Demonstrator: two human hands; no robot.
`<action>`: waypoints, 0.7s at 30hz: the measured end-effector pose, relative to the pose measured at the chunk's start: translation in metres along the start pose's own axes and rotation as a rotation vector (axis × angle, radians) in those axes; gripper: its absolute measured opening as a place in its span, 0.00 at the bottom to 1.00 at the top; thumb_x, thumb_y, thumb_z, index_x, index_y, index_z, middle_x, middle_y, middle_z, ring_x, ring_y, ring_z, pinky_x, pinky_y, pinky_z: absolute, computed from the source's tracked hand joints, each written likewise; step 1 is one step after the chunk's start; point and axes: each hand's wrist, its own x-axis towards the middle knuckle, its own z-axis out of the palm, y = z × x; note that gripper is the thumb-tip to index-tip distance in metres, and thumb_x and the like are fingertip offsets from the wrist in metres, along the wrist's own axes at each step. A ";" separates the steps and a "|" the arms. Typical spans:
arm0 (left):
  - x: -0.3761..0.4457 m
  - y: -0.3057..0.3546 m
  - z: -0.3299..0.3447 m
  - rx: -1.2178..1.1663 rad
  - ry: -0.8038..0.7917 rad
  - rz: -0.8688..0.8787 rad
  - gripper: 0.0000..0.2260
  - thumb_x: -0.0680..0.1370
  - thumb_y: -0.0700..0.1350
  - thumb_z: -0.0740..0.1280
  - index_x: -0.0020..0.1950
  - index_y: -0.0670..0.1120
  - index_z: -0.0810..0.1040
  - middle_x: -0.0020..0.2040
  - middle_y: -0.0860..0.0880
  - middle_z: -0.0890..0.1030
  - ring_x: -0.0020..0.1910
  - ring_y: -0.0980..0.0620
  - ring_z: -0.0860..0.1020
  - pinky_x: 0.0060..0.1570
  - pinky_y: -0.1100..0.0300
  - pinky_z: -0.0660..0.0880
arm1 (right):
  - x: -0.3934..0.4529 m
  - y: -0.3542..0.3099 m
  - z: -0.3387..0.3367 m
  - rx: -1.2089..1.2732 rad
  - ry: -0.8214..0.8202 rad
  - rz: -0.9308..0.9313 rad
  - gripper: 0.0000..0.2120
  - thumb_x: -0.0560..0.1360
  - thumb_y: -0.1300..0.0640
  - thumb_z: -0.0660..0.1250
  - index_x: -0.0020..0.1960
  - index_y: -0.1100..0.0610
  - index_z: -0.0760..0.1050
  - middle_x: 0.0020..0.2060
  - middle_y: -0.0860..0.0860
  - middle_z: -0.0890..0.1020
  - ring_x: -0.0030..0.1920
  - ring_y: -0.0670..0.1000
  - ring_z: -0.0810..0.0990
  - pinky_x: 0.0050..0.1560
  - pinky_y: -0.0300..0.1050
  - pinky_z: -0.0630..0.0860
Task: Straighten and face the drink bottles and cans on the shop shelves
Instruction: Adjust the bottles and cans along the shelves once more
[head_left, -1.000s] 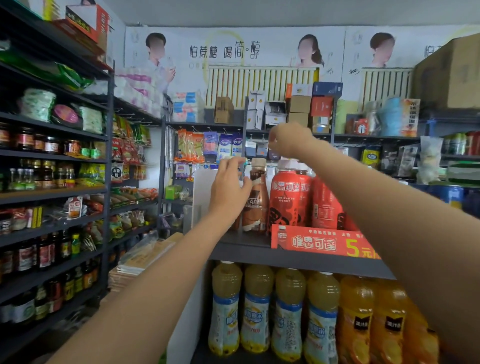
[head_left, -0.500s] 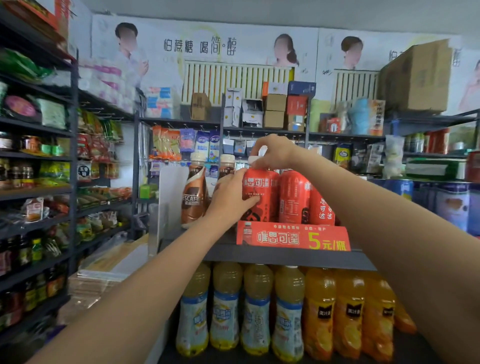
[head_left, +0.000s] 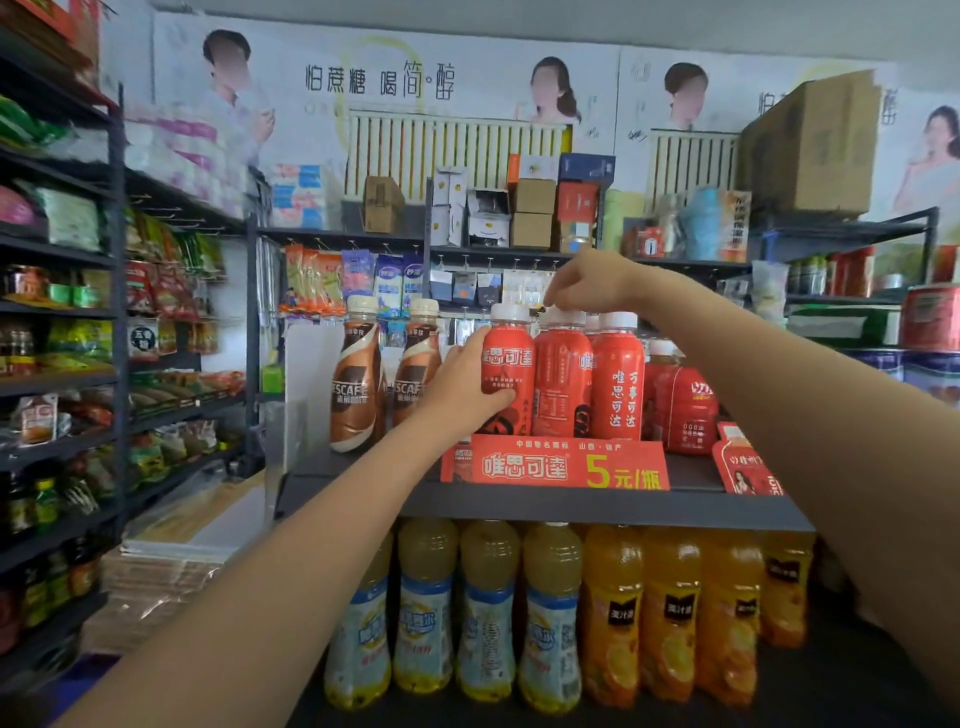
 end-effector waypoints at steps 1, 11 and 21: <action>0.000 0.001 0.001 -0.006 -0.001 -0.002 0.35 0.75 0.44 0.69 0.75 0.49 0.53 0.67 0.45 0.70 0.64 0.48 0.71 0.55 0.60 0.67 | -0.002 0.002 0.001 -0.014 -0.028 0.000 0.15 0.76 0.64 0.59 0.60 0.58 0.77 0.63 0.56 0.76 0.61 0.55 0.75 0.61 0.47 0.72; -0.011 0.010 0.008 0.120 0.131 -0.028 0.32 0.77 0.44 0.66 0.76 0.48 0.52 0.69 0.44 0.64 0.69 0.46 0.65 0.63 0.54 0.67 | -0.012 0.010 0.009 -0.106 -0.033 0.001 0.16 0.78 0.61 0.59 0.65 0.57 0.72 0.65 0.56 0.74 0.64 0.57 0.73 0.63 0.49 0.69; -0.032 0.064 0.056 0.126 0.457 0.235 0.17 0.72 0.35 0.60 0.60 0.43 0.71 0.62 0.45 0.68 0.64 0.47 0.66 0.65 0.53 0.64 | -0.085 0.063 -0.026 -0.145 0.175 0.152 0.18 0.75 0.70 0.55 0.58 0.60 0.78 0.60 0.58 0.78 0.61 0.57 0.74 0.55 0.43 0.69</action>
